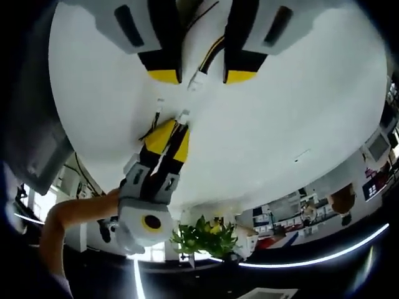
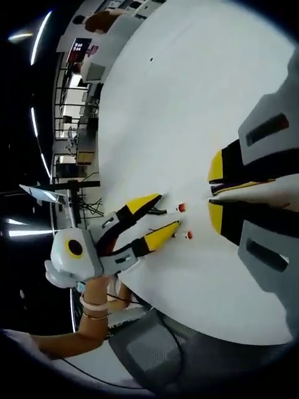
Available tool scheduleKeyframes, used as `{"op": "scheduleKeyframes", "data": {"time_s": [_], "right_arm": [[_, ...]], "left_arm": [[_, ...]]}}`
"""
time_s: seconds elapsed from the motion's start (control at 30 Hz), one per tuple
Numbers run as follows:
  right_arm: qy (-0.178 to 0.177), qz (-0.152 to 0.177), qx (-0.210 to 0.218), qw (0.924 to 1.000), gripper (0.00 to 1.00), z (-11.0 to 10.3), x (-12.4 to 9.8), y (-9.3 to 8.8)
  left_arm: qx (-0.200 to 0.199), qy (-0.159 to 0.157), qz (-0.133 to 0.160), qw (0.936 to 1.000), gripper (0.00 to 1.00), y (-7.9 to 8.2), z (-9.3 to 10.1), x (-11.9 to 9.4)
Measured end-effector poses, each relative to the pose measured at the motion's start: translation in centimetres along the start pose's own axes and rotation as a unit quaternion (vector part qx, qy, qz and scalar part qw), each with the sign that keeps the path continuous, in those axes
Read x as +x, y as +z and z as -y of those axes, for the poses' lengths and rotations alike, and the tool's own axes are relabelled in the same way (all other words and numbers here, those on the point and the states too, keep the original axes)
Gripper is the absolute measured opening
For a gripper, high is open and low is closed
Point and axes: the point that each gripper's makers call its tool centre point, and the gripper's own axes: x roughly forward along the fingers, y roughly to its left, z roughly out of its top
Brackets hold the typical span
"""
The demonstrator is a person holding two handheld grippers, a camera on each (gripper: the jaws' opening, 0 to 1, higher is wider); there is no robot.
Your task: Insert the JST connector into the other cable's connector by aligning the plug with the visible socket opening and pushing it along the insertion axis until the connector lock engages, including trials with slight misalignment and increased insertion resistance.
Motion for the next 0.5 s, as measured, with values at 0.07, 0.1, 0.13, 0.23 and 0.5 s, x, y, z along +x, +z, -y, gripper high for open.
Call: {"op": "scheduleKeyframes", "data": {"time_s": [0.07,0.1,0.13,0.23,0.5], "right_arm": [[0.002,-0.002,-0.007,1.0,0.07,-0.1,0.08,-0.05],[0.003,-0.003,-0.009,0.9999,0.07,-0.15,0.12,-0.05],[0.003,-0.003,-0.011,0.9999,0.06,-0.16,0.15,-0.05],[0.002,-0.004,-0.023,0.9997,0.05,-0.24,0.26,0.02],[0.008,-0.005,-0.023,0.9997,0.05,-0.62,0.38,0.03]], "left_arm": [[0.005,-0.007,0.0,1.0,0.12,-0.05,0.16,-0.01],[0.006,-0.008,0.001,0.9999,0.11,-0.04,0.18,-0.03],[0.007,-0.011,0.002,0.9999,0.11,-0.01,0.2,-0.03],[0.009,-0.014,0.001,0.9999,0.11,-0.03,0.24,-0.01],[0.011,-0.018,0.002,0.9998,0.09,-0.04,0.35,0.21]]}}
